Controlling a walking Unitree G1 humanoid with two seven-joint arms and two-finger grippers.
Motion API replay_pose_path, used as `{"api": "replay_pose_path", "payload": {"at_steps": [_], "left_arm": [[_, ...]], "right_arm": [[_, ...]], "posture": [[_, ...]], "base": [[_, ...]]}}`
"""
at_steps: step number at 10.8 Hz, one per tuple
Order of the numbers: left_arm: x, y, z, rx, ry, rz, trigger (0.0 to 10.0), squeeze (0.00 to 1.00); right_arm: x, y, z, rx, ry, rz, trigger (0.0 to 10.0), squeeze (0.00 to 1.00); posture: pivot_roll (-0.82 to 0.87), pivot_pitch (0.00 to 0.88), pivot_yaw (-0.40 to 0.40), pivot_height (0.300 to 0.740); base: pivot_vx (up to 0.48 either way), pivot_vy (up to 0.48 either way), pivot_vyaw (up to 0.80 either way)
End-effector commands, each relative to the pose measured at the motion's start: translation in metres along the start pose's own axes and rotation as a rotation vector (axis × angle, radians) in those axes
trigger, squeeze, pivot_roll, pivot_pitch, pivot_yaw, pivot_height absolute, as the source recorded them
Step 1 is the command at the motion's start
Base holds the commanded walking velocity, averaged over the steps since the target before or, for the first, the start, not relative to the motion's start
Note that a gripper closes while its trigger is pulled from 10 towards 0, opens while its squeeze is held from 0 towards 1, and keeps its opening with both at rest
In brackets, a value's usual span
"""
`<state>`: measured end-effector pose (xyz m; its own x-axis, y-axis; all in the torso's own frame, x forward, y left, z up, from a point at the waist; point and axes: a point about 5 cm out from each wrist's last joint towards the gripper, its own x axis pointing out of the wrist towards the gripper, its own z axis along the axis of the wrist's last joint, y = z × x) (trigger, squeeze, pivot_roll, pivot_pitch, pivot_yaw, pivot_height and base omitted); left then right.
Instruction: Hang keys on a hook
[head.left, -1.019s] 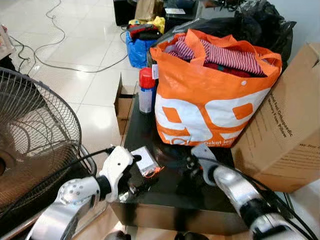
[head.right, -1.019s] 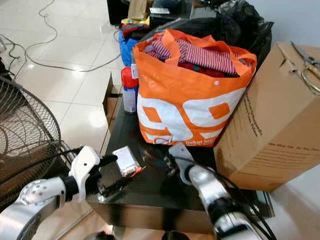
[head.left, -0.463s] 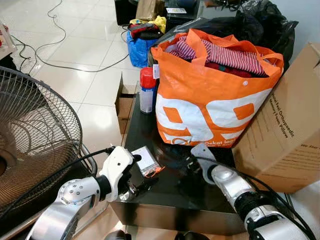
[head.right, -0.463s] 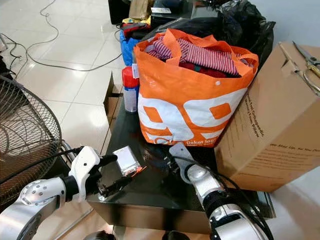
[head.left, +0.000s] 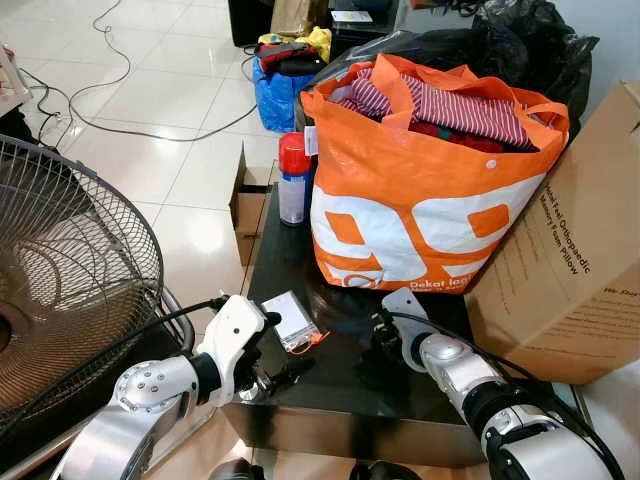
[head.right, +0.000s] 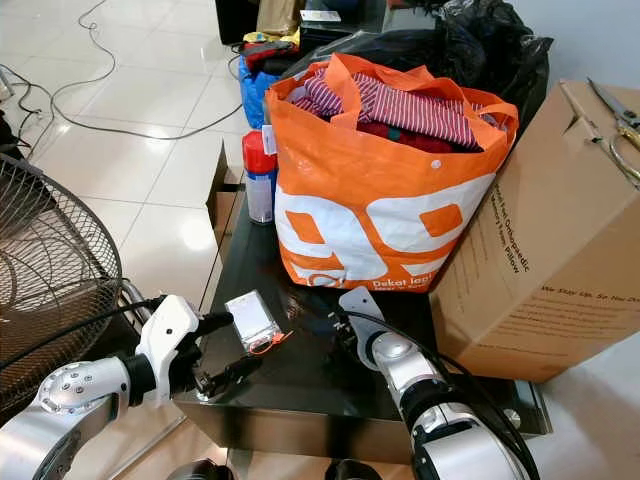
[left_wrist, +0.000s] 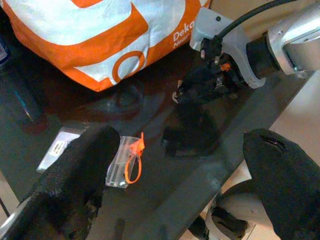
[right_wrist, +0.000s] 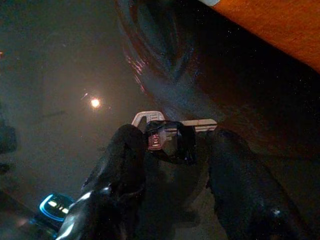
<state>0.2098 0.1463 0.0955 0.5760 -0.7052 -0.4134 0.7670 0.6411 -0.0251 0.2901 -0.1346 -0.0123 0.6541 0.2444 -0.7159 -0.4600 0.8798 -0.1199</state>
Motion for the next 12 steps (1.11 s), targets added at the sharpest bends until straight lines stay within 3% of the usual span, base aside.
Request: {"api": "replay_pose_path", "payload": {"at_steps": [1,3,9,12], "left_arm": [[-0.0010,-0.0017,-0.0012,0.000,0.007,-0.009,10.0,1.00],[-0.0010,-0.0018,-0.0013,0.000,0.006,-0.010,10.0,1.00],[0.0005,-0.0030,-0.0011,0.004,0.001,-0.011,10.0,1.00],[0.0036,0.0003,0.0004,0.010,-0.014,0.003,10.0,1.00]], "right_arm": [[-0.0001,-0.0024,-0.0022,0.017,0.012,-0.014,3.1,0.00],[-0.0006,-0.0035,-0.0052,0.018,0.015,-0.011,0.0,0.00],[-0.0012,-0.0053,-0.0079,0.009,0.011,-0.013,0.0,0.00],[-0.0032,-0.0099,-0.0049,0.012,-0.029,-0.014,0.0,0.00]], "posture": [[0.06,0.108,-0.063,0.740],[0.05,0.107,-0.064,0.740],[0.05,0.075,-0.064,0.740],[0.06,0.000,-0.072,0.740]], "base": [[0.000,0.000,0.00],[0.000,0.000,0.00],[0.000,0.000,0.00],[0.000,0.000,0.00]]}}
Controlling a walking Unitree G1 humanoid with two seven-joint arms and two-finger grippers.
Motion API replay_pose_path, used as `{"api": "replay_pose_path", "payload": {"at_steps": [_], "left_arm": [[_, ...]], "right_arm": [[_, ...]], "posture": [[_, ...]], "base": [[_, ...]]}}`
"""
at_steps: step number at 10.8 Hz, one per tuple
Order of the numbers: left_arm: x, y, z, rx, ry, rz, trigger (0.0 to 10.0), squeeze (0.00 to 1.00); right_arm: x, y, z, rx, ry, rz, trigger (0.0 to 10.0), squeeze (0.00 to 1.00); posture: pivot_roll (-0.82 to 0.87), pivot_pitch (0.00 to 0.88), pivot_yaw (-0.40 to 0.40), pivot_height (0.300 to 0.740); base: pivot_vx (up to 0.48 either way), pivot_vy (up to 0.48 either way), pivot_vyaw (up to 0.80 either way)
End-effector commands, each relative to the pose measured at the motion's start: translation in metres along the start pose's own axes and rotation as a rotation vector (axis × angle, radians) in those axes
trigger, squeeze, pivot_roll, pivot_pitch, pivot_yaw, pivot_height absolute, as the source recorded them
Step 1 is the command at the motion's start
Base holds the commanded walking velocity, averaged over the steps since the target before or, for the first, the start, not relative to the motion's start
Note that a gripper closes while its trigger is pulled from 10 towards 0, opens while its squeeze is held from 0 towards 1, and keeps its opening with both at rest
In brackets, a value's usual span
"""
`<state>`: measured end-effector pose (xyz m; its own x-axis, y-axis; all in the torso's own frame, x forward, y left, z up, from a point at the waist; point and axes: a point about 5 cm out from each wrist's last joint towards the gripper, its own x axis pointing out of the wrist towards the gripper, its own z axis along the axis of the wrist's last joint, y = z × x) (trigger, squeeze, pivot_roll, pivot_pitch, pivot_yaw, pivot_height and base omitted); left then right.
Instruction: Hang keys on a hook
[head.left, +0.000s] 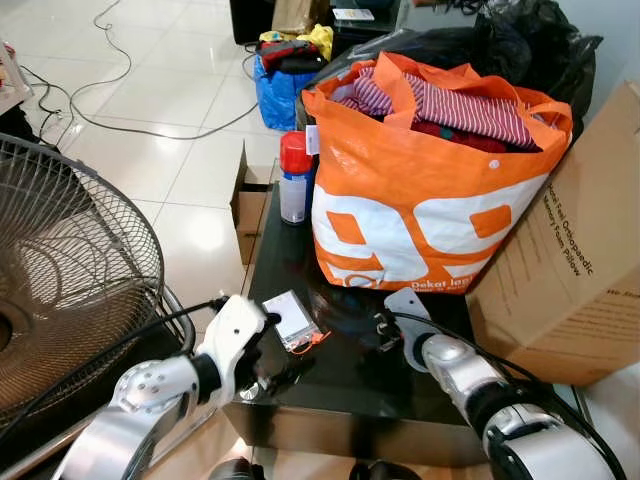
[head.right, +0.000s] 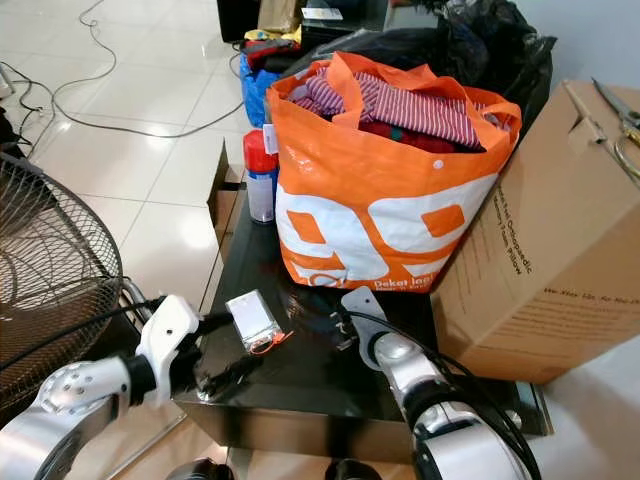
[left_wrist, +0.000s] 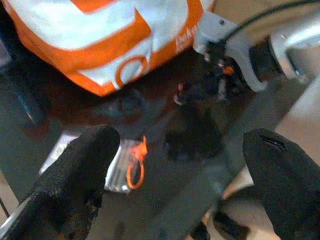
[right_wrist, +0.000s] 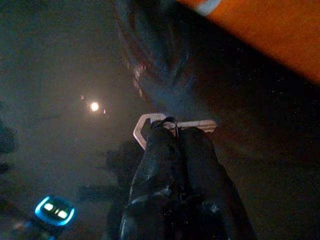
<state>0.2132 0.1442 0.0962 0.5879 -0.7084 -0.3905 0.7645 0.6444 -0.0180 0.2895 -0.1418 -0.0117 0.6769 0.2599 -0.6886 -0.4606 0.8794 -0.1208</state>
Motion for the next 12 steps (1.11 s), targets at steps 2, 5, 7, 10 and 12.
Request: {"api": "replay_pose_path", "payload": {"at_steps": [2,5,7,10,12], "left_arm": [[0.001,0.002,-0.001,-0.003,-0.014,0.028,10.0,1.00],[0.007,0.005,0.011,-0.027,-0.090,0.076,10.0,1.00],[0.008,0.004,0.010,-0.019,-0.101,0.118,10.0,1.00],[0.006,0.007,0.011,-0.038,-0.136,0.267,10.0,1.00],[0.003,0.007,0.006,-0.052,-0.102,0.323,10.0,0.97]], "right_arm": [[-0.011,-0.014,0.003,0.031,-0.091,0.012,0.0,0.00],[-0.047,-0.022,0.023,0.147,-0.212,0.166,0.0,0.00],[-0.064,-0.027,0.034,0.313,-0.280,0.132,0.0,0.00],[-0.084,-0.034,0.038,0.437,-0.353,-0.131,0.0,0.00],[-0.094,-0.038,0.033,0.490,-0.309,-0.266,0.0,0.00]], "posture": [[0.05,0.000,-0.065,0.740],[0.03,0.000,-0.066,0.740],[0.03,0.000,-0.071,0.740],[0.04,0.000,-0.079,0.740],[0.04,0.000,-0.069,0.740]], "base": [[0.000,0.000,0.00],[0.000,0.000,0.00],[0.000,0.000,0.00],[0.000,0.000,0.00],[0.000,0.000,0.00]]}}
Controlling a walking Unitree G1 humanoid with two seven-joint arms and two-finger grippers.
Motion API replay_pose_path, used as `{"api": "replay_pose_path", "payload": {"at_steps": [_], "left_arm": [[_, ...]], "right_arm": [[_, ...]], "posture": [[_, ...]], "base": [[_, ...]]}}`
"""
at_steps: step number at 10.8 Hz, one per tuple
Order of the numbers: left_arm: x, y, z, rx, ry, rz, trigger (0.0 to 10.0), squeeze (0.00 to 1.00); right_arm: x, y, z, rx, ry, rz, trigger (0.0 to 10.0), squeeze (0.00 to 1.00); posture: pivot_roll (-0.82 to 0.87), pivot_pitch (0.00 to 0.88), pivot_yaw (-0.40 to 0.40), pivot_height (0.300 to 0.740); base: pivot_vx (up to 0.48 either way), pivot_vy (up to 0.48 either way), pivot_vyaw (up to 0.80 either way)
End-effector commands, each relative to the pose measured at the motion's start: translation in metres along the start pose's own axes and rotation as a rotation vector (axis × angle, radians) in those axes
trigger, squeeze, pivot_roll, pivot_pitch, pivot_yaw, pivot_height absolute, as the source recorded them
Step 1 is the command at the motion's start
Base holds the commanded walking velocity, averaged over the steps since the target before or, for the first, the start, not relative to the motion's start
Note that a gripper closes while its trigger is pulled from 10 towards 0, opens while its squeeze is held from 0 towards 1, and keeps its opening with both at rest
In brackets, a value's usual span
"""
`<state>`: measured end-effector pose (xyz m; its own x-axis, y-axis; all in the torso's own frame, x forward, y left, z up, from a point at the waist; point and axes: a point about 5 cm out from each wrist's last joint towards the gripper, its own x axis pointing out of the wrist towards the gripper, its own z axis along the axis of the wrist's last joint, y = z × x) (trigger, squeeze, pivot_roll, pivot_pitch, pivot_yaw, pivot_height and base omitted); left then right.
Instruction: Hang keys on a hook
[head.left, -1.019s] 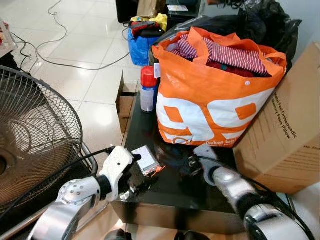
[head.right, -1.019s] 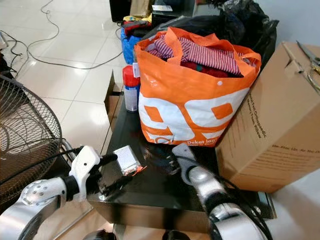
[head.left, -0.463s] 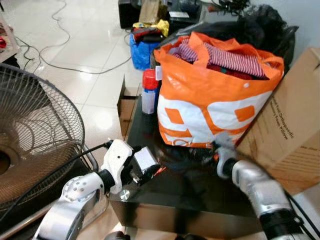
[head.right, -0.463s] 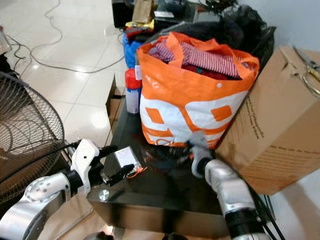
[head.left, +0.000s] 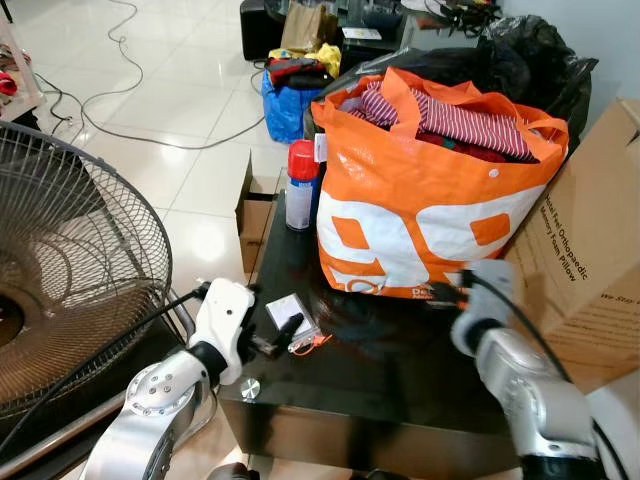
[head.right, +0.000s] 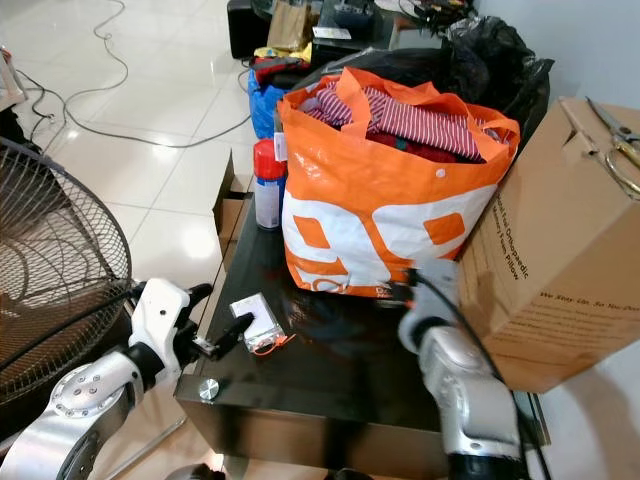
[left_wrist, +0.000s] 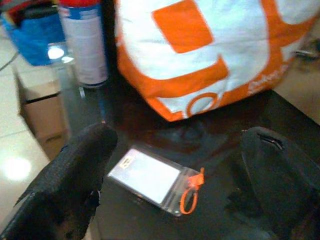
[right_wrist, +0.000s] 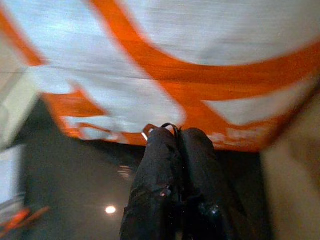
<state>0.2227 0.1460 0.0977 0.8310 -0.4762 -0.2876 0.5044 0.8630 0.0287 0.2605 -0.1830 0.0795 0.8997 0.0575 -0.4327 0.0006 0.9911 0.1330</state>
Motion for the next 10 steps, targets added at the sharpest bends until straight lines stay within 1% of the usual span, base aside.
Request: {"api": "replay_pose_path", "payload": {"at_steps": [1,2,3,4,5,6,10], "left_arm": [[0.000,0.000,0.005,0.013,-0.026,0.023,10.0,0.88],[0.000,0.002,0.006,0.034,-0.031,0.054,10.0,0.76],[0.000,0.004,0.007,0.031,-0.051,0.110,10.0,0.22],[0.002,0.007,0.012,0.016,-0.079,0.161,10.0,0.06],[0.004,0.007,0.014,0.003,-0.094,0.177,10.0,0.04],[0.006,0.007,0.016,0.012,-0.098,0.180,10.0,0.04],[0.010,0.010,0.021,0.032,-0.110,0.204,10.0,0.04]], "right_arm": [[-0.004,0.000,0.009,-0.024,-0.036,-0.018,0.0,0.00],[-0.008,0.005,0.012,-0.032,-0.059,0.005,0.0,0.00],[-0.010,0.010,0.016,-0.041,-0.103,0.044,0.0,0.00],[-0.013,0.015,0.023,-0.086,-0.154,0.073,6.7,0.00],[-0.013,0.016,0.028,-0.115,-0.190,0.071,10.0,0.00],[-0.013,0.016,0.034,-0.122,-0.232,0.062,10.0,0.00],[-0.008,0.010,0.038,-0.128,-0.253,0.024,10.0,0.00]], "posture": [[0.04,0.000,-0.065,0.740],[0.04,0.000,-0.062,0.740],[0.03,0.000,-0.059,0.740],[0.03,0.000,-0.059,0.740],[0.03,0.000,-0.059,0.740],[0.03,0.000,-0.061,0.740],[0.03,0.000,-0.062,0.740]], "base": [[0.000,0.000,0.00],[0.000,0.000,0.00],[0.000,0.000,0.00],[0.000,0.000,0.00],[0.000,0.000,0.00],[-0.262,0.000,0.00],[-0.260,0.000,0.00]]}}
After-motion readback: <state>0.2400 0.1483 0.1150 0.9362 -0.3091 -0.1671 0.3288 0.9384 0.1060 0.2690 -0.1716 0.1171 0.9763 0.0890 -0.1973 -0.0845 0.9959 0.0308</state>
